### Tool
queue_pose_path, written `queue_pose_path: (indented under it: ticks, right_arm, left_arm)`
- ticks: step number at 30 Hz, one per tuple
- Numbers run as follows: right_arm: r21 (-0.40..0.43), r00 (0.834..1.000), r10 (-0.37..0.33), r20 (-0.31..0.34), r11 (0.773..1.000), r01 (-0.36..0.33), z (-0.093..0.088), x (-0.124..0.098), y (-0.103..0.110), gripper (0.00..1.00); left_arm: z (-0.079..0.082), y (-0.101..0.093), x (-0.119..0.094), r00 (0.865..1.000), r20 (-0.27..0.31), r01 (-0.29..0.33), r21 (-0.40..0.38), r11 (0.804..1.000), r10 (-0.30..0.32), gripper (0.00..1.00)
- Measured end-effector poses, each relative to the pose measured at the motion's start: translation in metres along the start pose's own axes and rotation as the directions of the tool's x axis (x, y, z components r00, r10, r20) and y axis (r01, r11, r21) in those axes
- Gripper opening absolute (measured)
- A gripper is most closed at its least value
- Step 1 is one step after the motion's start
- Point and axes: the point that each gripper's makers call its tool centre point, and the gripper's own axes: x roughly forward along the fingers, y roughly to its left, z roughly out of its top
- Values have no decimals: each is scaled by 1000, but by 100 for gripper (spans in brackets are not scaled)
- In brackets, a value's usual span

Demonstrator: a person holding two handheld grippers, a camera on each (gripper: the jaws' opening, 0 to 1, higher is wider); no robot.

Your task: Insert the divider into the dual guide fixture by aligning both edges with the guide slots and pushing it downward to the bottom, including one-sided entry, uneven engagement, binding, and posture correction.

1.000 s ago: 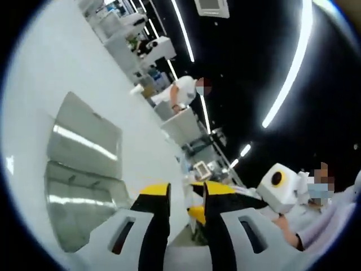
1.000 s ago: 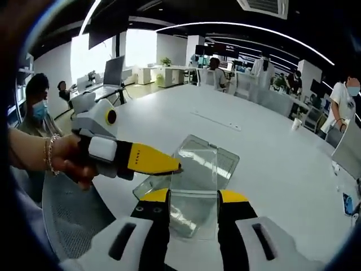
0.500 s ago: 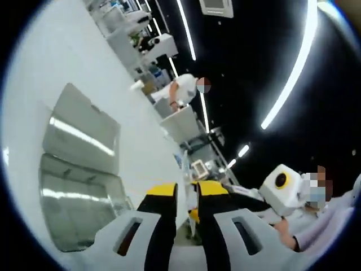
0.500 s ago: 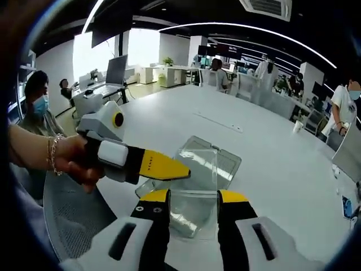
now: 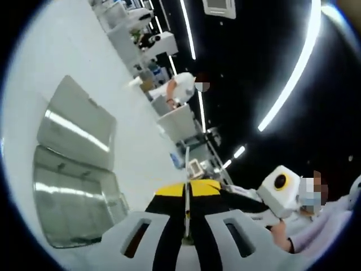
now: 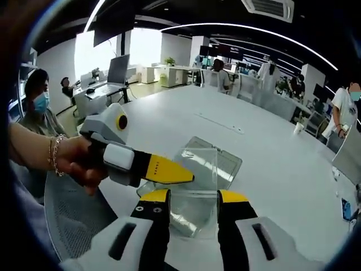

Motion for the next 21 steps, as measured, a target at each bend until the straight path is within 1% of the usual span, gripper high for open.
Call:
queue_pose_path:
  ticks: [3, 7, 11, 16, 21]
  right_arm:
    - [-3, 1000, 2, 3, 1000, -2, 0, -1, 0, 29]
    - [-15, 1000, 5, 10, 1000, -5, 2, -1, 1, 29]
    - [-29, 1000, 13, 27, 1000, -13, 5, -2, 2, 29]
    - [-49, 999, 26, 31, 998, -25, 9, -2, 4, 31]
    - [-50, 999, 36, 40, 998, -34, 13, -6, 3, 30]
  left_arm:
    - [0, -1, 0, 1000, 5, 4, -7, 1000, -4, 0]
    - [0, 0, -2, 1000, 18, 12, -51, 999, -11, 0]
    - [2, -1, -3, 999, 29, 21, -68, 997, -19, 0]
    - [3, -2, -3, 999, 31, 22, -66, 998, -20, 0]
    - [3, -2, -4, 999, 30, 24, -59, 998, -22, 0]
